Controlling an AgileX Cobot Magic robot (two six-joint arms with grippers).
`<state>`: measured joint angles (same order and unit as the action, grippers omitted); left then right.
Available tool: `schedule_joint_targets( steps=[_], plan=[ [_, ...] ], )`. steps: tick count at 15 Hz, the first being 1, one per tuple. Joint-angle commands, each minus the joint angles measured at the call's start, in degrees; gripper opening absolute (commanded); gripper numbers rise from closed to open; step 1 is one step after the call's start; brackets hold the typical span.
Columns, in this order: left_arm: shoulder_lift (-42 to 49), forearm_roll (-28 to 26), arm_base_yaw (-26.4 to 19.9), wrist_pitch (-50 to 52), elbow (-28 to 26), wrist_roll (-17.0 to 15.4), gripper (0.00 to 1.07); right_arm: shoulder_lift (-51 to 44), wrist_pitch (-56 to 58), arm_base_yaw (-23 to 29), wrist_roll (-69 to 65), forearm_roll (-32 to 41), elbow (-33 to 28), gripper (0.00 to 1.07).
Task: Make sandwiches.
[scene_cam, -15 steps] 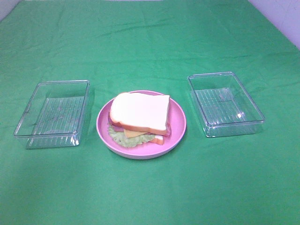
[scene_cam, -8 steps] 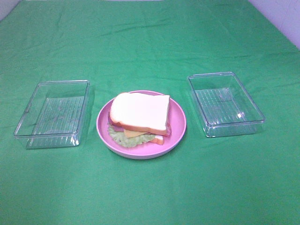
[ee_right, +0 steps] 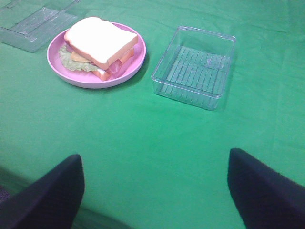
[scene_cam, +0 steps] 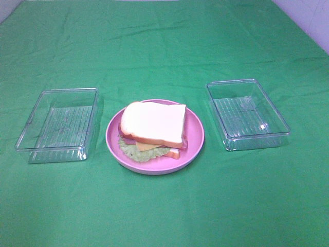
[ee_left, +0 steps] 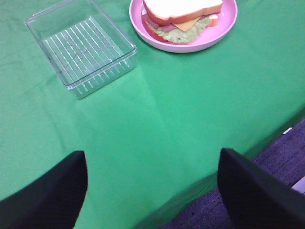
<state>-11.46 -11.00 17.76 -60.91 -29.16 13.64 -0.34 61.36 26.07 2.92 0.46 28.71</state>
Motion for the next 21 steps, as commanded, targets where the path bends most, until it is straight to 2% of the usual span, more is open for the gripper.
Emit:
schedule_joint_targets(
  steps=[1,5,6,9,12,13,15,16,17,18,21],
  plan=[
    [3.21,-1.49,0.17,0.23,0.29,0.46,0.73,-0.80,-0.74,0.00,-0.17,-0.46,-0.06,0.78],
    [4.01,-1.66,0.17,0.29,0.29,0.06,0.73,-0.80,-0.80,-1.55,-0.17,-0.46,-0.06,0.78],
    [4.01,-1.66,0.17,0.34,0.29,0.06,0.73,-0.80,-0.80,-4.24,-0.17,-0.46,-0.06,0.78],
    [4.01,-1.66,0.17,0.34,0.29,0.06,0.73,-0.80,-0.80,-18.05,-0.17,-0.46,-0.06,0.78],
    [4.30,-1.55,0.06,0.34,0.29,0.06,0.73,-0.80,-0.80,-25.15,-0.17,-0.46,-0.06,0.78],
    [5.16,-1.72,-1.43,0.34,0.29,0.06,0.73,-0.80,-0.80,-26.24,-0.17,-0.46,-0.06,0.78],
    [7.05,-1.66,-7.56,0.34,0.29,0.06,0.73,-0.80,-0.80,-26.13,-0.17,-0.46,-0.06,0.78],
    [8.48,-1.66,-11.69,0.34,0.29,0.06,0.73,-0.80,-0.80,-26.07,-0.17,-0.46,-0.06,0.78],
    [11.17,-1.60,-18.68,0.34,0.29,0.06,0.73,-0.80,-0.80,-26.07,-0.17,-0.46,-0.06,0.78],
    [12.61,-1.60,-20.57,0.34,0.29,0.06,0.73,-0.80,-0.80,-26.07,-0.17,-0.46,-0.06,0.78],
    [13.24,-1.60,-20.91,0.34,0.29,0.06,0.73,-0.80,-0.80,-26.13,-0.17,-0.46,-0.06,0.78]
  ],
)
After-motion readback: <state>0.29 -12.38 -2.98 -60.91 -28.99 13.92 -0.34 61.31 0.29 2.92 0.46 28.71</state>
